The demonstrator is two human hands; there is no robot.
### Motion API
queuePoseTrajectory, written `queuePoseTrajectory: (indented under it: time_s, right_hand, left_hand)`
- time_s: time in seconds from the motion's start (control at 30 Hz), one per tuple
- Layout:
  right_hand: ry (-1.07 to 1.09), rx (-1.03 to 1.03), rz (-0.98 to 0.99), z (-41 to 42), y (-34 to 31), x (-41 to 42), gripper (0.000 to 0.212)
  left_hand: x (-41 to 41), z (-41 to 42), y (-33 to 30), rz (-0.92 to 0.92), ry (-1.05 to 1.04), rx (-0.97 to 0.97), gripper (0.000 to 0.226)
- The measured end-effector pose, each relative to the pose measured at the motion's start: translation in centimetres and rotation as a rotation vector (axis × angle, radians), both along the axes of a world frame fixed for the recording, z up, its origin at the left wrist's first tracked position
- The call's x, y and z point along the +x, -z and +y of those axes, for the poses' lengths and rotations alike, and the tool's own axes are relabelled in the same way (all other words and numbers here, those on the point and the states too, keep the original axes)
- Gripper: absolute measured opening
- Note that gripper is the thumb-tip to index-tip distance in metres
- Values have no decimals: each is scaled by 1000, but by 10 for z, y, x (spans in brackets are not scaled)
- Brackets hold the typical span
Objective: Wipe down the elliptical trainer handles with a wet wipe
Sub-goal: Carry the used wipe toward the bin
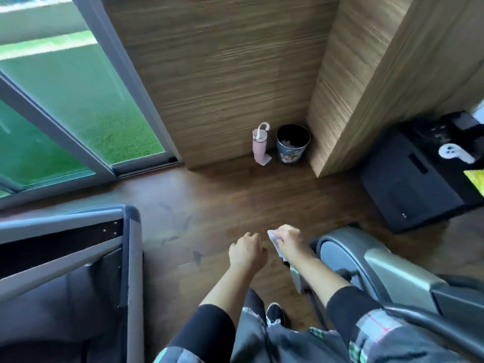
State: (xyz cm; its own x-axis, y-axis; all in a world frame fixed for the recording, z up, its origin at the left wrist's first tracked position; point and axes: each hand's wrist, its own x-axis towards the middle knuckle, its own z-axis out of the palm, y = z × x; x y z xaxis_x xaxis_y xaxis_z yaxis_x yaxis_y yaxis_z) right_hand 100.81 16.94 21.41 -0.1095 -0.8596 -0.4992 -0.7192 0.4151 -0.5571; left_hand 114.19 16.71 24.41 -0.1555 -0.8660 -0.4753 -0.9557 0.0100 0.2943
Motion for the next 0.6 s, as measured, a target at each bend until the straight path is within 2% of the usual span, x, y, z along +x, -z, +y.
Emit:
queuePoseTrajectory:
  time_s: [0.13,0.3,0.47,0.53,0.6]
  right_hand:
    - [-41,-99,41,-81,2,-12,21]
    - [97,-58,9,-200,3,-26,14]
    - [89,-100,-9,-301,-4,-43,19]
    - [113,-178,21,-336,-8,-50,35]
    - [142,-231,13,-369,-14,-58,39]
  left_hand:
    - [-15,-82,-1,-8,21,8,27]
    - [-34,-209,4,-13,64,-9,28]
    - [-48,-336,-5,-7,77,4,27]
    - [-56,-379,-10,6,82,8,27]
    - [-65,-421,-12,19,89,11,28]
